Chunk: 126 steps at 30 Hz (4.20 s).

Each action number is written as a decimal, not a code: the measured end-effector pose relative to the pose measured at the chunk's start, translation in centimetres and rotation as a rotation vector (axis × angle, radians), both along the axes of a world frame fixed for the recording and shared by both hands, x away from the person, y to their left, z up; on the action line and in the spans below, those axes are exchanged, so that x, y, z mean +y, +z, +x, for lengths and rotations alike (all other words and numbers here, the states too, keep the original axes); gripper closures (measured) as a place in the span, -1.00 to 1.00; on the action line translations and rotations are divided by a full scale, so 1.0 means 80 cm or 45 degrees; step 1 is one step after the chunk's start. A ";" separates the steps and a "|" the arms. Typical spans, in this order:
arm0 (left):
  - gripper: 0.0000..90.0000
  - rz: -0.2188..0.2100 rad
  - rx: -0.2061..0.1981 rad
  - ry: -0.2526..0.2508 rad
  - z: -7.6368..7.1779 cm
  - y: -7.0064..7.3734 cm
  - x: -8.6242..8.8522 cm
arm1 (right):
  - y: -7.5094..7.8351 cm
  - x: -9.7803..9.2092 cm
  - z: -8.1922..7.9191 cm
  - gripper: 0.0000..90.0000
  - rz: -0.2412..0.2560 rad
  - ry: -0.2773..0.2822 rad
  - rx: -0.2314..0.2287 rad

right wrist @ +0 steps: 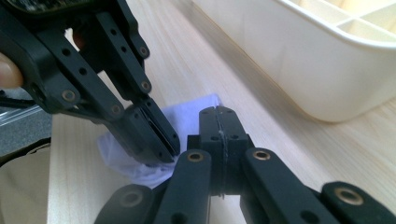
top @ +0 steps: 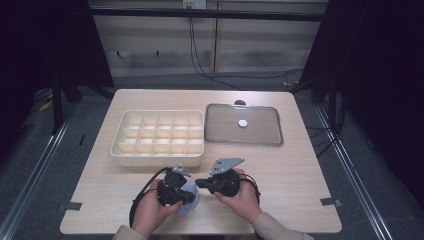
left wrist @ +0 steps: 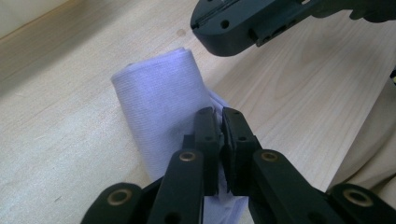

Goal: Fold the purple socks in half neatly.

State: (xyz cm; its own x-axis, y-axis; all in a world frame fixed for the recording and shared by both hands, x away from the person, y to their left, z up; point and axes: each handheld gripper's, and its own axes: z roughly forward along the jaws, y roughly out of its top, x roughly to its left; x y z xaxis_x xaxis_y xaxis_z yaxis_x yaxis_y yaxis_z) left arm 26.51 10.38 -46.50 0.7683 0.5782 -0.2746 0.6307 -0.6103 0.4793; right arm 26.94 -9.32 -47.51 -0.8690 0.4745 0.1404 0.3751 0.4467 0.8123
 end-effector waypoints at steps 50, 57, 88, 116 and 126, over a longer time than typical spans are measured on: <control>0.81 -0.050 -0.015 0.061 0.007 0.030 0.023 | -0.025 0.024 0.013 1.00 -0.071 0.029 0.022; 1.00 0.018 -0.011 0.060 0.009 0.012 0.019 | -0.025 0.025 0.012 1.00 -0.075 0.031 0.017; 1.00 0.056 -0.002 0.035 -0.013 0.000 0.017 | -0.027 0.026 0.010 1.00 -0.080 0.040 0.008; 1.00 0.092 0.014 0.040 -0.018 0.002 0.017 | -0.028 0.026 0.010 1.00 -0.075 0.045 0.005; 0.91 0.041 0.029 0.084 -0.008 0.019 0.026 | -0.028 0.026 0.009 1.00 -0.073 0.048 0.002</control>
